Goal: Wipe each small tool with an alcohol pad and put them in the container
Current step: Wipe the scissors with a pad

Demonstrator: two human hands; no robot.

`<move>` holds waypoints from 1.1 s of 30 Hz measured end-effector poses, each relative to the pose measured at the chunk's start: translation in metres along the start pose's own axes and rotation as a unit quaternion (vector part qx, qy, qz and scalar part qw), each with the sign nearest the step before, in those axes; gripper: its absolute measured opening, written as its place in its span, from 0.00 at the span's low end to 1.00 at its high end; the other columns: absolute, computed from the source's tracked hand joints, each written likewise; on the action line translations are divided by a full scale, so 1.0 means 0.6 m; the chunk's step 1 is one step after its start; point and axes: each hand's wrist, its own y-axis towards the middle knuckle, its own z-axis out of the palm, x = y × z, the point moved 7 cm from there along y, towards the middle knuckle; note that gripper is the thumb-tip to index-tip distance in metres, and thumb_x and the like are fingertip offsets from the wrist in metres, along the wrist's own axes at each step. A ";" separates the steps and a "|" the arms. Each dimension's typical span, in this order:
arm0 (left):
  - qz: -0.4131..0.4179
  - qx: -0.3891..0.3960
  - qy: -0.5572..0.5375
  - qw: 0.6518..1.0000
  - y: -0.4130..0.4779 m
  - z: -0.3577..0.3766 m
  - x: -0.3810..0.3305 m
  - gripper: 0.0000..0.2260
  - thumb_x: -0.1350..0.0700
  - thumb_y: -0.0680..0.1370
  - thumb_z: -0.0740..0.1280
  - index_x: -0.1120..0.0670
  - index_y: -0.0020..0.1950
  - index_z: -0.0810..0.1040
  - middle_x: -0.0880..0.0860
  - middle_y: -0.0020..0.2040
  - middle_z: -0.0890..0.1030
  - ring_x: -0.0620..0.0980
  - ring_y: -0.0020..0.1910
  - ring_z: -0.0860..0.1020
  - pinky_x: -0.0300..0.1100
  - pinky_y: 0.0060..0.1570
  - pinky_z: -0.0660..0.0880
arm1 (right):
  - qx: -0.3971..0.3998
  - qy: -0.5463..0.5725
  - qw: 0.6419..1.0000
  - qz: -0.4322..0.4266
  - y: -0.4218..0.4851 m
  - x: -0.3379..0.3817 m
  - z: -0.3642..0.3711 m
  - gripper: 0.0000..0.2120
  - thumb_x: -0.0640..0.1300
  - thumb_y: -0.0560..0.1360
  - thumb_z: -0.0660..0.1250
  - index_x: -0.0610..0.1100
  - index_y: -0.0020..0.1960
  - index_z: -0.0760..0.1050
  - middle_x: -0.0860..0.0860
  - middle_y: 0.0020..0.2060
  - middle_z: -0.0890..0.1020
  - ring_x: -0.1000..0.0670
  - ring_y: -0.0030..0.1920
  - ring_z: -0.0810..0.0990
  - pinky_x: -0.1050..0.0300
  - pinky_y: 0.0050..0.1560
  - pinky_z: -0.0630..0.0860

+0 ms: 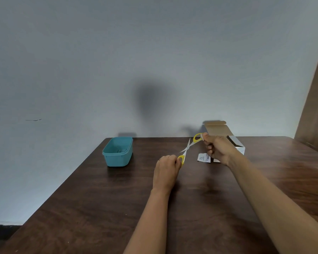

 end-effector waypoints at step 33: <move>-0.004 0.006 -0.017 1.000 -0.001 -0.003 0.001 0.14 0.56 0.82 0.58 0.55 0.36 0.68 0.53 0.34 0.70 0.51 0.35 0.67 0.43 0.36 0.61 | -0.071 -0.233 0.965 -0.096 -0.034 -0.015 0.065 0.11 0.49 0.68 0.76 0.41 0.41 0.84 0.49 0.35 0.83 0.53 0.40 0.78 0.59 0.41 0.69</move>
